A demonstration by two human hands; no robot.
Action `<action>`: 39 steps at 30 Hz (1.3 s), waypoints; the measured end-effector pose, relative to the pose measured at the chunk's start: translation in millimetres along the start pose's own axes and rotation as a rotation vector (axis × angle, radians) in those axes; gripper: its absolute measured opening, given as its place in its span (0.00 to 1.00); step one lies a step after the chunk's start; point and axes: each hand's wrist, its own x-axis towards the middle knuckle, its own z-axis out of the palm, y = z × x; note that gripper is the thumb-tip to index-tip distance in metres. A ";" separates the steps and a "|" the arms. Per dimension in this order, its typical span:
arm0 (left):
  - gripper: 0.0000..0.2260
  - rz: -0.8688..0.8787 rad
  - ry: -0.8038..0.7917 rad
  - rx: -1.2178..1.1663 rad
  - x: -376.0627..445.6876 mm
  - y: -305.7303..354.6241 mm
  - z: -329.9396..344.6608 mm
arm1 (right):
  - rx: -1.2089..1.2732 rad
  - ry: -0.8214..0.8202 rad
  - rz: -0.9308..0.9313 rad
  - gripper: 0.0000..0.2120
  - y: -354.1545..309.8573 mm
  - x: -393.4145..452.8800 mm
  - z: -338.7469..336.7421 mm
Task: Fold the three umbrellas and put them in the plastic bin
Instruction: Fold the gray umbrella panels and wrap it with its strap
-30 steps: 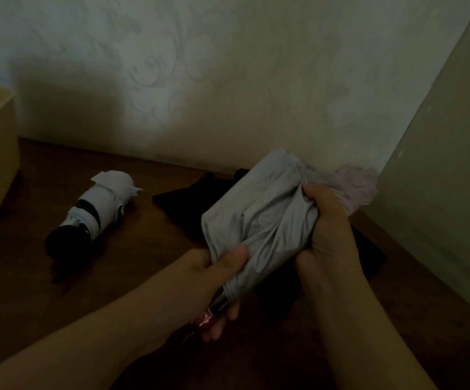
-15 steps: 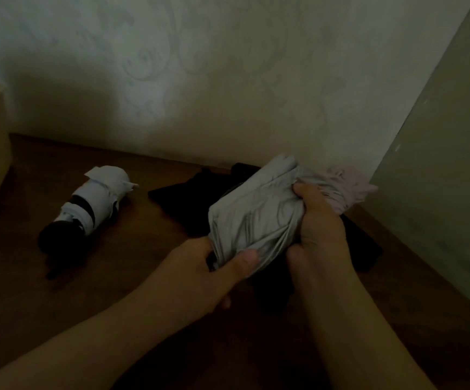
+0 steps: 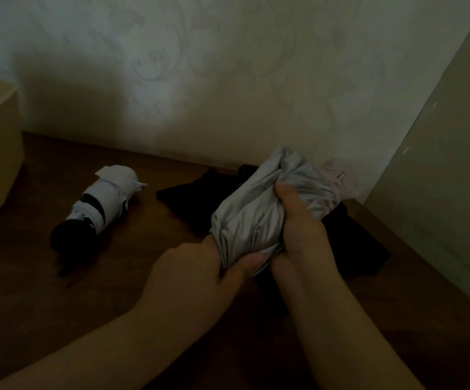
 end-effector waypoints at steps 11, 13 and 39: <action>0.30 -0.486 -0.555 -0.905 6.1 10.2 -7.6 | -0.041 -0.078 0.018 0.17 -9.6 -5.6 0.4; 0.23 -0.369 -0.506 -0.861 5.3 10.9 -6.6 | -0.020 -0.141 0.005 0.18 -11.7 -8.0 -0.3; 0.18 -0.138 -0.360 -0.345 8.3 8.7 -12.4 | -0.005 -0.068 -0.094 0.36 -17.3 -6.8 1.2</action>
